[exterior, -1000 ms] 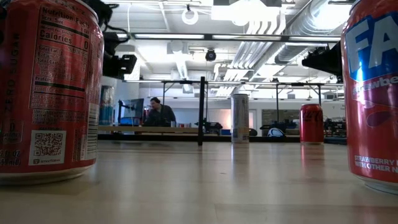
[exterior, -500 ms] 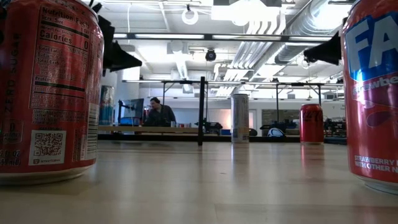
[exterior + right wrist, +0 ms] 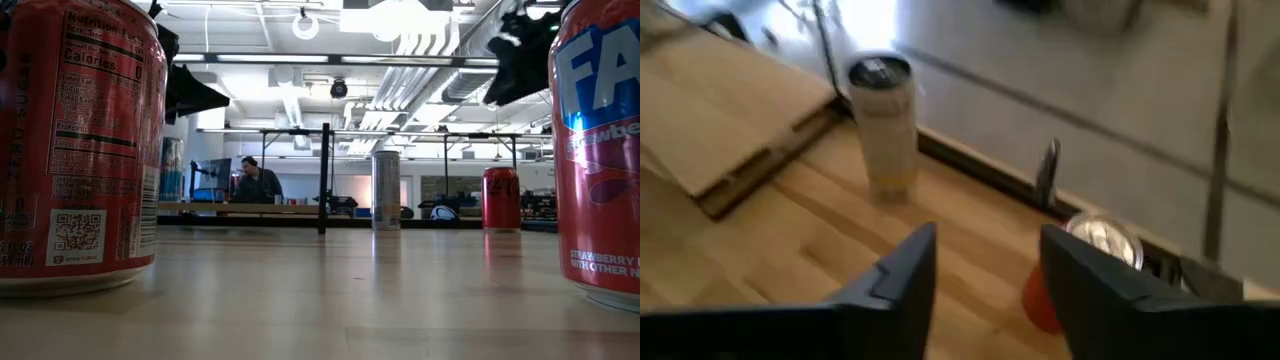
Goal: Place canned beverage on shelf
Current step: Put the top red black soda can on the shelf
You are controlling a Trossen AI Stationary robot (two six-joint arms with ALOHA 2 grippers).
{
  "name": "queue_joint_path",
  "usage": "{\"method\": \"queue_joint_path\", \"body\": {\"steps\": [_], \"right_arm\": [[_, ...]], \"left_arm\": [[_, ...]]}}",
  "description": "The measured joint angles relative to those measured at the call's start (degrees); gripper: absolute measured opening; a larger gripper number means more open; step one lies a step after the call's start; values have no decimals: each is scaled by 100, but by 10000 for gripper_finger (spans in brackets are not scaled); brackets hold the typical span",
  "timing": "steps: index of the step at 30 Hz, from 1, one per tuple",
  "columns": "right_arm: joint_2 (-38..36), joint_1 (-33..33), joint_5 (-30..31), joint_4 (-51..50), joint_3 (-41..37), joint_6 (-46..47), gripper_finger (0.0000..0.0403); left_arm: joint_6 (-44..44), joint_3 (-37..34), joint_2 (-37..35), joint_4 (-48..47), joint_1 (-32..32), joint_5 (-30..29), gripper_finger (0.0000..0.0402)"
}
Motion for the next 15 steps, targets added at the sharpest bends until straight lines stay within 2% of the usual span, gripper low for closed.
{"method": "queue_joint_path", "body": {"steps": [4,7,10,15], "right_arm": [[981,-794,-526,-527,576,188,250],[1564,-1453,-1117,-759,886,-10,282],[2060,-2002,-1528,-813,1130,-202,290],[2647,-2590,-1566,-994,1564,-302,291]], "left_arm": [[-6,0,0,-39,-5,349,0],[-2,0,0,-77,-13,545,0],[8,0,0,-83,-15,612,0],[47,0,0,-92,-15,619,0]]}}
